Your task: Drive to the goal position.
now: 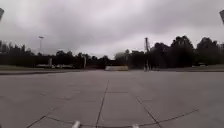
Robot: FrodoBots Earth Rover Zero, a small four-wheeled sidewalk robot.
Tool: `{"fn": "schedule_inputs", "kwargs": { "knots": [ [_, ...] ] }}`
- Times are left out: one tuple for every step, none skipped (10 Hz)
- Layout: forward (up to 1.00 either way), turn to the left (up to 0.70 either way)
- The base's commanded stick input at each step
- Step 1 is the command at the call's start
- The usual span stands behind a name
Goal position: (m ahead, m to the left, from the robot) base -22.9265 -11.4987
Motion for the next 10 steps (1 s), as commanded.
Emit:
{"fn": "schedule_inputs", "kwargs": {
  "knots": [
    [0.70, -0.31],
    [0.70, -0.31],
    [0.70, -0.31],
    [0.70, -0.31],
    [0.70, -0.31],
    [0.70, -0.31],
    [0.70, -0.31],
    [0.70, -0.31],
    [0.70, -0.31],
    [0.70, -0.31]
  ]
}}
